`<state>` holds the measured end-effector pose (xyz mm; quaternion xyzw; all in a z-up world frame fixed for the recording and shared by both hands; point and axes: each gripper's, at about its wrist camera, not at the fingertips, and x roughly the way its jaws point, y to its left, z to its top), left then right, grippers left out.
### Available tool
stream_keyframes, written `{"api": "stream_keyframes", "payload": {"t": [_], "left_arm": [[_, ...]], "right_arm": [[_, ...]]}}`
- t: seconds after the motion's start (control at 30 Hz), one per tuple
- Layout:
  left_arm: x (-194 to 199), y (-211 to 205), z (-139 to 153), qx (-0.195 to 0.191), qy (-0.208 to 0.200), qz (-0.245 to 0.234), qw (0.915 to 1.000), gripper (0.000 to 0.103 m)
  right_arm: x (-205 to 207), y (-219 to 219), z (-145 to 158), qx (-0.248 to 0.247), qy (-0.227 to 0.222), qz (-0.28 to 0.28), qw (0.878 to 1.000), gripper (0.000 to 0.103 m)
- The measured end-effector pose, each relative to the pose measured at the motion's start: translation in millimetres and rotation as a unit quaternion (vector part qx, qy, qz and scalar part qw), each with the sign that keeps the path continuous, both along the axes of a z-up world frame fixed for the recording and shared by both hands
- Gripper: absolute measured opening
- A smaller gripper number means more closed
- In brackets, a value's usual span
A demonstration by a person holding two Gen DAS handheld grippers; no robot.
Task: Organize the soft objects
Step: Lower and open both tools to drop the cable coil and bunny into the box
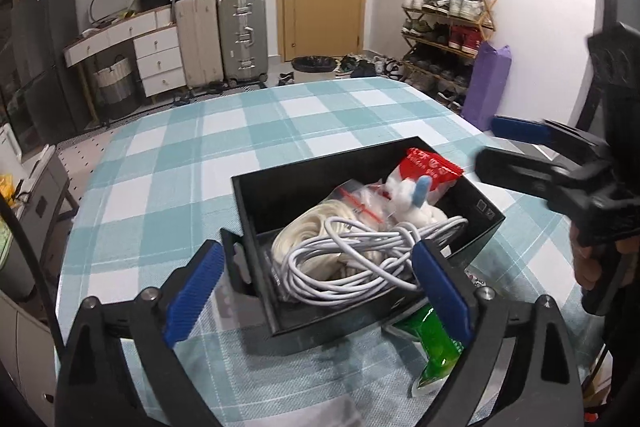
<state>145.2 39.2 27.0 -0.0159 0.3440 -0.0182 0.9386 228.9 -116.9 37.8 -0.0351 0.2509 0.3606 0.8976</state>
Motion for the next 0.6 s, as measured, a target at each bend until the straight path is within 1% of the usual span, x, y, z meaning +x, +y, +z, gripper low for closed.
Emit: {"api": "stream_keyframes", "payload": {"t": [0.03, 0.17, 0.33, 0.6], "left_arm": [[-1, 2, 0, -0.004, 0.0, 0.003, 1.0, 0.098], [-10, 6, 2, -0.024, -0.004, 0.009, 0.9997, 0.1], [-26, 6, 3, -0.026, -0.015, 0.017, 0.9994, 0.101], [-45, 0, -10, -0.036, -0.008, 0.017, 0.9992, 0.101]], "right_arm": [[-2, -3, 0, -0.002, 0.001, -0.005, 1.0, 0.102], [-9, -16, -3, -0.018, 0.004, -0.027, 0.999, 0.102], [-20, -28, -10, -0.032, 0.014, -0.041, 0.999, 0.102], [-39, -31, -34, -0.07, 0.03, -0.045, 0.996, 0.102]]}}
